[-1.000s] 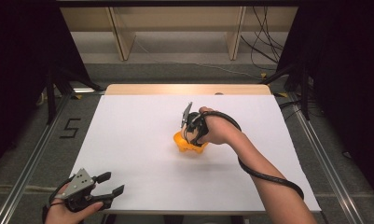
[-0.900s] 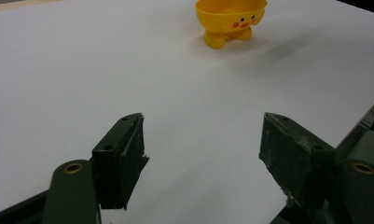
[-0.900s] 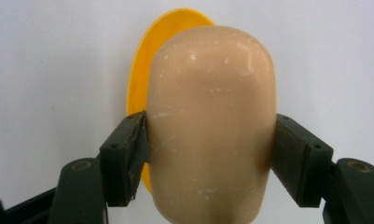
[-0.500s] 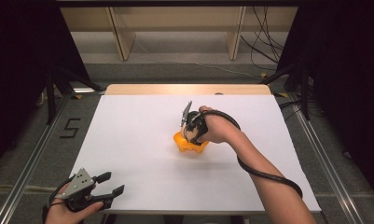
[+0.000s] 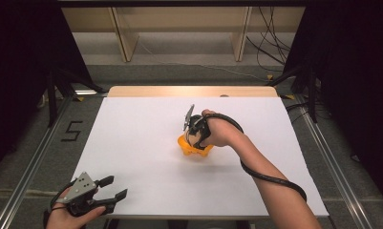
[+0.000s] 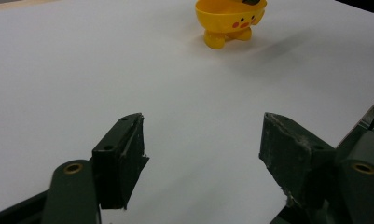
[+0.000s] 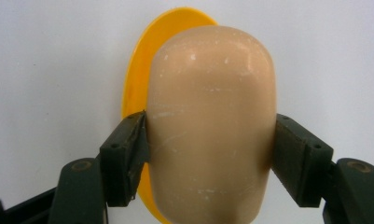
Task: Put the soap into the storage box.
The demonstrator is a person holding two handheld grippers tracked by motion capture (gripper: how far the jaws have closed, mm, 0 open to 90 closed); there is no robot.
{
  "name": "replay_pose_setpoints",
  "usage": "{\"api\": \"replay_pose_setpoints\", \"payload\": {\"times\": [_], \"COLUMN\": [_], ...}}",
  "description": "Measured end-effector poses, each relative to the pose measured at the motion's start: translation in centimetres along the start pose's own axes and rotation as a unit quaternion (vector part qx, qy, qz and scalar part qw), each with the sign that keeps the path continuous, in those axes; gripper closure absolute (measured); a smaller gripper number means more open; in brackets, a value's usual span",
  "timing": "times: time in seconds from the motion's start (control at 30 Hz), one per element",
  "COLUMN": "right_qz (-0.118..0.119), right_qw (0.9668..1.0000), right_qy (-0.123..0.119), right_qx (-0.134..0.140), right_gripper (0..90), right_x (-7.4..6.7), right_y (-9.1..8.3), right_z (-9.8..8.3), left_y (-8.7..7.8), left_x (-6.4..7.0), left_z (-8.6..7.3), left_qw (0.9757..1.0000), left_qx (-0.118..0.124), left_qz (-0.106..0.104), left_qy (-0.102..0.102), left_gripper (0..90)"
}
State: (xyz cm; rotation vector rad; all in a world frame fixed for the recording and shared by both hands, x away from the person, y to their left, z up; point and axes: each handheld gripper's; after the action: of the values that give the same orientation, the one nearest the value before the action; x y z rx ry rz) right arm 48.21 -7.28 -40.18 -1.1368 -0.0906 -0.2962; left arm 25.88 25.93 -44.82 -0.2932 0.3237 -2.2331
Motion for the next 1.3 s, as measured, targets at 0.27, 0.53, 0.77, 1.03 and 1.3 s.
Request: {"api": "replay_pose_setpoints", "payload": {"times": [0.27,0.53,0.77,1.03,1.3], "right_qz": [0.004,0.005,0.007,0.011,0.012], "right_qw": [1.0000,1.0000,1.0000,0.9999,0.9999], "right_qy": [0.004,-0.004,0.002,0.009,0.007], "right_qx": [-0.001,-0.004,-0.005,-0.008,-0.005], "right_gripper": [33.9,33.9,33.9,33.9,33.9], "right_x": [0.0,0.1,0.1,0.1,0.1], "right_y": [0.3,0.7,0.9,1.4,1.6], "right_z": [-0.1,-0.2,-0.1,-0.2,-0.3], "left_y": [0.0,0.0,0.0,0.0,0.0], "left_x": [0.0,0.0,0.0,0.0,-0.1], "left_z": [0.0,0.0,0.0,0.0,0.0], "left_qw": [1.0000,1.0000,1.0000,1.0000,1.0000], "left_qx": [0.000,0.000,0.002,0.002,0.001], "left_qz": [0.000,-0.001,-0.001,-0.002,-0.002], "left_qy": [0.001,0.000,0.001,0.003,0.003], "left_gripper": [30.5,30.5,30.5,30.5,30.5]}}
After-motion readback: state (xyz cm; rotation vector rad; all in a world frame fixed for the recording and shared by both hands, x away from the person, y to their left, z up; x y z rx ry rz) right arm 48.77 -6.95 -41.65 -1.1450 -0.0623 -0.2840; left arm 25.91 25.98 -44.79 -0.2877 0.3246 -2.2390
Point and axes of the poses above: each handheld gripper's, and its own axes: y roughly forward along the jaws, z roughly out of its top, x roughly to its right, and after that the axes turned 10 degrees about x, right-handed
